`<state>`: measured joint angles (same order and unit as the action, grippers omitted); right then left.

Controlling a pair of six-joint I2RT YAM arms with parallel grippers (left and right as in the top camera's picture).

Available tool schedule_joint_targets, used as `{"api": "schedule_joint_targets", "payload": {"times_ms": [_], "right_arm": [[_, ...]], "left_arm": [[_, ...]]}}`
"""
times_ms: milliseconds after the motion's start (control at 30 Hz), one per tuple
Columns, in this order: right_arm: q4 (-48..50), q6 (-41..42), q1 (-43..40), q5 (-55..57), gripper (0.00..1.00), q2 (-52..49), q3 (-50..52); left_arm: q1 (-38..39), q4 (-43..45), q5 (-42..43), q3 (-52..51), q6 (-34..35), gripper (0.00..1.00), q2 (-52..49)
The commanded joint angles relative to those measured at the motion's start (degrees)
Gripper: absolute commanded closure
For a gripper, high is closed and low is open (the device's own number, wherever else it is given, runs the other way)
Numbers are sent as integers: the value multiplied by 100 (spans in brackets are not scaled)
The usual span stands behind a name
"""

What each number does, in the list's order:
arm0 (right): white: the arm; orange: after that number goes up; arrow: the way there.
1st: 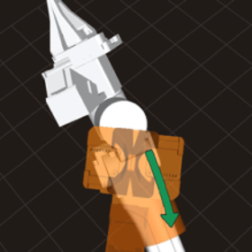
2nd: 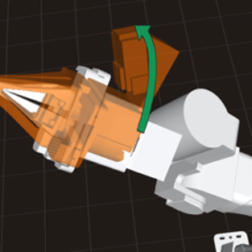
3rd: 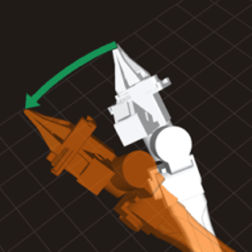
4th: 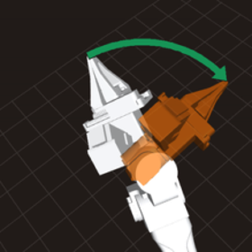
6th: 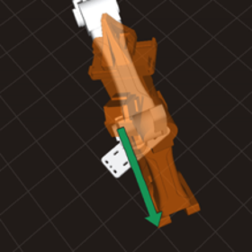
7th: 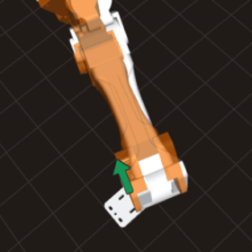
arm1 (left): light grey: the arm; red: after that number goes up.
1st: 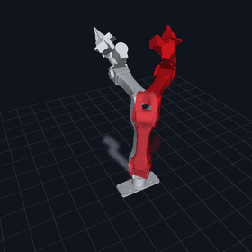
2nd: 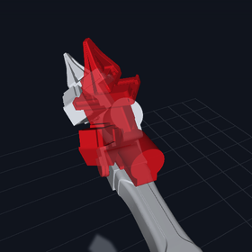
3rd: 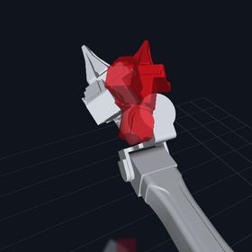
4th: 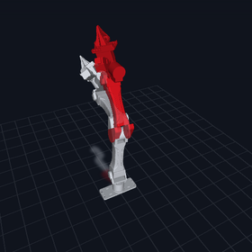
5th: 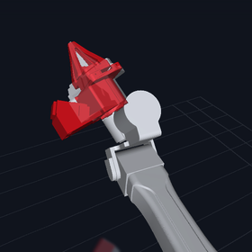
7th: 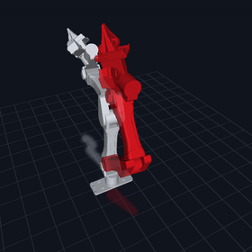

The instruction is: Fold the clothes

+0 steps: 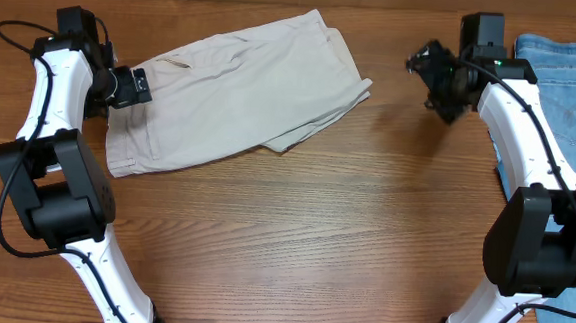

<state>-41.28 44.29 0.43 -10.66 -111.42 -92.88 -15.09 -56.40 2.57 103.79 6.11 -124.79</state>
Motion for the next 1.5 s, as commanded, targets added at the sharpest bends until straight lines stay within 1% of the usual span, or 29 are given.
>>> {"api": "schedule_joint_targets", "payload": {"times_ms": [0,100,200,300,400,500,600,633,700,733,767,800,833,900,933,1033,1200,1300,1467], "right_arm": [[612,-120,90,-566,0,0,-13],[1259,-127,234,-546,0,-11,-13],[1652,-149,402,-378,0,-92,-13],[2118,-144,632,-367,0,-363,-13],[2503,-136,861,-345,0,-656,-13],[2686,-35,949,-173,0,-885,-13],[2745,616,935,-190,0,-1023,-13],[2793,675,931,-236,0,-1054,-13],[2962,496,931,-354,0,-1102,-13],[3001,330,953,-380,5,-1115,-13],[3001,101,975,-372,18,-1139,-13],[2981,-72,997,-356,34,-1141,-13],[2935,-157,1021,-273,57,-1161,-13],[2802,-173,1091,0,90,-1200,-13],[2739,-173,1126,116,96,-1215,-13],[2603,-177,1239,422,96,-1239,-13],[2393,-234,1373,551,96,-1401,-13],[2238,-229,1377,529,96,-1631,-13],[2028,-234,1364,684,96,-1742,-13]], "left_arm": [[22,35,153,149,120,0,-63],[22,59,153,149,120,0,-66],[22,79,157,149,149,0,-66],[22,81,155,149,323,0,-66],[22,83,155,149,339,0,-66],[22,72,155,149,337,0,-66],[22,26,155,149,337,0,-66],[22,26,155,149,339,0,-66],[22,26,157,146,339,0,-66],[22,28,157,146,339,0,-66],[22,28,157,146,339,0,-66],[22,28,157,146,339,0,-66],[22,28,157,146,339,0,-66],[22,28,157,146,339,0,-66],[22,28,155,146,339,0,-66],[22,28,155,146,339,0,-66],[24,26,160,146,339,0,-66],[24,0,199,146,339,0,-66],[22,-13,197,146,339,0,-66]]}}
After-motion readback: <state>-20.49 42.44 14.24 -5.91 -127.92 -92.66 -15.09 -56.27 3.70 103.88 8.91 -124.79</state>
